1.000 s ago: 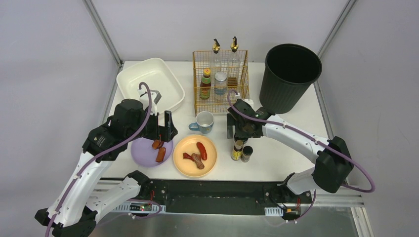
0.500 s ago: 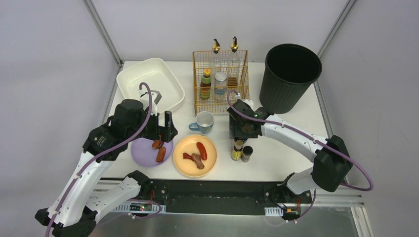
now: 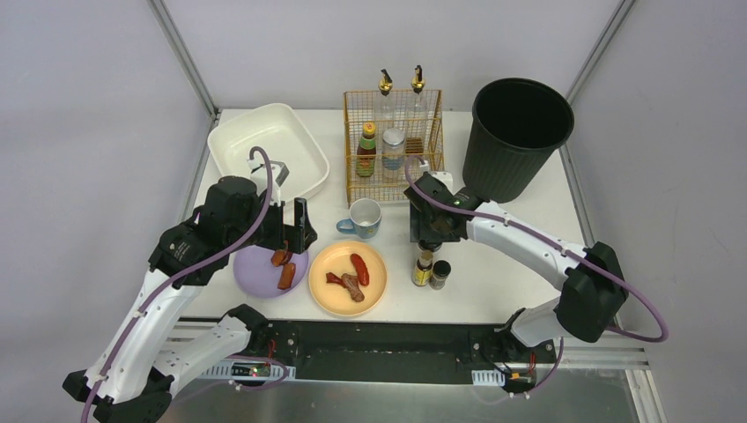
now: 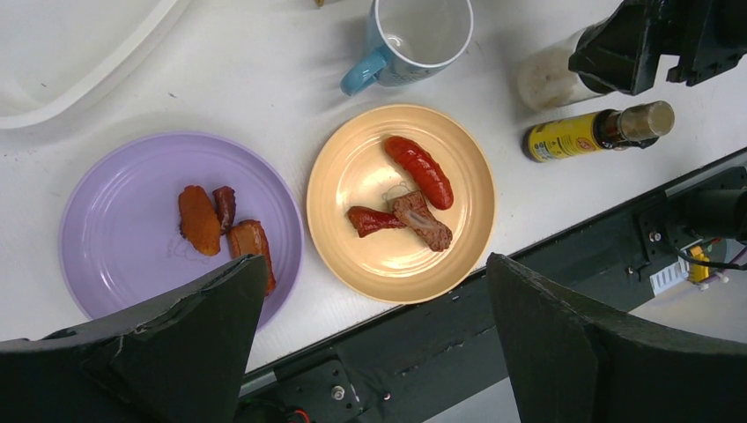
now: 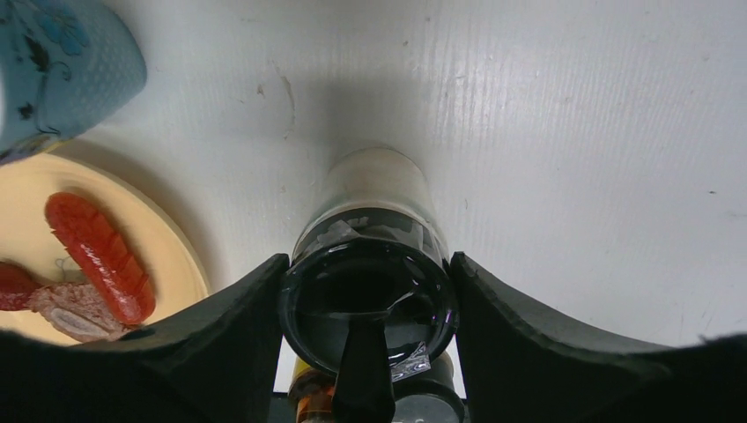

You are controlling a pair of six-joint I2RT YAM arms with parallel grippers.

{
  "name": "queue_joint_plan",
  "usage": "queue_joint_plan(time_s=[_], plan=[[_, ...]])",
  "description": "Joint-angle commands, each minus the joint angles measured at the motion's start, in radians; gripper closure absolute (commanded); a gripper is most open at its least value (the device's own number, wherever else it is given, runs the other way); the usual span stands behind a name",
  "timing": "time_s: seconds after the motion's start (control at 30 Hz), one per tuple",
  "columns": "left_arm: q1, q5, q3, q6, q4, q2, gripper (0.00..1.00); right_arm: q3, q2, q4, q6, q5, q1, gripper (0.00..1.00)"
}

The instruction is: Clear the kitchen counter

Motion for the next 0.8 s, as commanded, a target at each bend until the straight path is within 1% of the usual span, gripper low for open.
queue_joint_plan(time_s=[0.0,0.27,0.5,0.77], plan=[[-0.001,-0.009,0.005,0.016,0.017,0.006,0.0,0.116,-0.026,-0.015,-0.032,0.057,0.0,0.66],[-0.001,-0.006,0.016,0.02,0.017,0.007,0.0,0.279,-0.03,-0.082,-0.105,0.091,-0.038,0.67],[-0.001,-0.005,0.021,0.019,0.016,0.014,0.01,0.466,-0.006,-0.11,-0.181,0.1,-0.116,0.68],[-0.002,-0.009,0.018,0.019,0.015,0.012,0.0,0.711,0.134,-0.112,-0.241,0.098,-0.196,0.69]])
